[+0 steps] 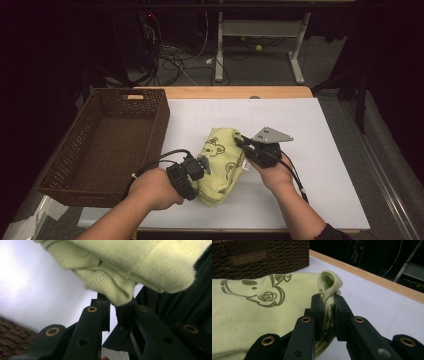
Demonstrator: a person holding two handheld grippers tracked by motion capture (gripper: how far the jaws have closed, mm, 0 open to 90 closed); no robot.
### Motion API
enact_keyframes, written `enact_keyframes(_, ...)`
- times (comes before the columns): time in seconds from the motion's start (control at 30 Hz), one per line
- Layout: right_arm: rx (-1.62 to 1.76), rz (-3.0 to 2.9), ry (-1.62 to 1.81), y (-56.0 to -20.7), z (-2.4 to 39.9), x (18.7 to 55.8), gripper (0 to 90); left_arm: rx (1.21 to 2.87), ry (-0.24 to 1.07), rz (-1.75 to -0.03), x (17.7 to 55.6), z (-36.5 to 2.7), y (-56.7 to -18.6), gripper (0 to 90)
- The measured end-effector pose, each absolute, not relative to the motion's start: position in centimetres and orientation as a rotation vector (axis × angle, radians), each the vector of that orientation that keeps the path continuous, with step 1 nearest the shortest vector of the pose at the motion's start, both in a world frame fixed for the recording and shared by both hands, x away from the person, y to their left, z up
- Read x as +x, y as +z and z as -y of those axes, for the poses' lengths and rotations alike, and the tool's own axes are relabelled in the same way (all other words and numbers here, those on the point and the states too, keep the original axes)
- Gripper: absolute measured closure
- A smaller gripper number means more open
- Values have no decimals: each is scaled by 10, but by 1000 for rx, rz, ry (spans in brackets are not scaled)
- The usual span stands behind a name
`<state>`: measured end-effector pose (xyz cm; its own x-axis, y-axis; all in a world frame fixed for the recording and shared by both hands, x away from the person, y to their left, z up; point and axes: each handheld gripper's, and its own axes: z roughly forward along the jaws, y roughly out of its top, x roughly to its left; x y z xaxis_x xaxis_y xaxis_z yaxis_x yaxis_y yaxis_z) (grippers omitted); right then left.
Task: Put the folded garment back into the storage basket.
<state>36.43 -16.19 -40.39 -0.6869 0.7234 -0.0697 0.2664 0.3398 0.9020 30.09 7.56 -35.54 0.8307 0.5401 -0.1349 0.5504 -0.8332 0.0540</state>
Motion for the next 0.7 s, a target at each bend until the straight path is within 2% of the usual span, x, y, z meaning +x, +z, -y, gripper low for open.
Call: enact_keyframes(0.7, 845, -2154, 1348, -406, 123, 378, 816, 2877, -177, -925, 308, -118, -353, 792)
